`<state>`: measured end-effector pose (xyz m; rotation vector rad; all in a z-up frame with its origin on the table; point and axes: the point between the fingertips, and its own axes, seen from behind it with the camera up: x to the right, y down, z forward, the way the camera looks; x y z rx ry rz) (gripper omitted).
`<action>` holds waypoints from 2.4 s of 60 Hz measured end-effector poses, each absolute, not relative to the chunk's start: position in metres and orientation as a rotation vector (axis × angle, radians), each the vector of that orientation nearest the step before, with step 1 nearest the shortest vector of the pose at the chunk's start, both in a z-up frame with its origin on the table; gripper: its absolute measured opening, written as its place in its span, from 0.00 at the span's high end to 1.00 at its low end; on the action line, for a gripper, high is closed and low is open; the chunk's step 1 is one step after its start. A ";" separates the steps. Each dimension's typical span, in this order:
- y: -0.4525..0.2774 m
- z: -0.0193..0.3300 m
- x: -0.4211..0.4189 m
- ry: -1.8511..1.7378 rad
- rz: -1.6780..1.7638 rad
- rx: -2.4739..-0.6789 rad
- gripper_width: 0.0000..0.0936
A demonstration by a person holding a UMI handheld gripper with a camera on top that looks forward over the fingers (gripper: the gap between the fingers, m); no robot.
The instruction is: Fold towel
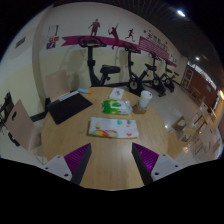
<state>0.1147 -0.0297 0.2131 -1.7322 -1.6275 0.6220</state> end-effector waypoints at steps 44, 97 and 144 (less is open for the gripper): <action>-0.109 0.058 -0.080 -1.648 0.762 -1.726 0.09; -0.085 0.101 -0.123 -1.682 1.024 -1.934 0.99; 0.085 0.124 -0.031 -1.640 0.707 -1.848 0.09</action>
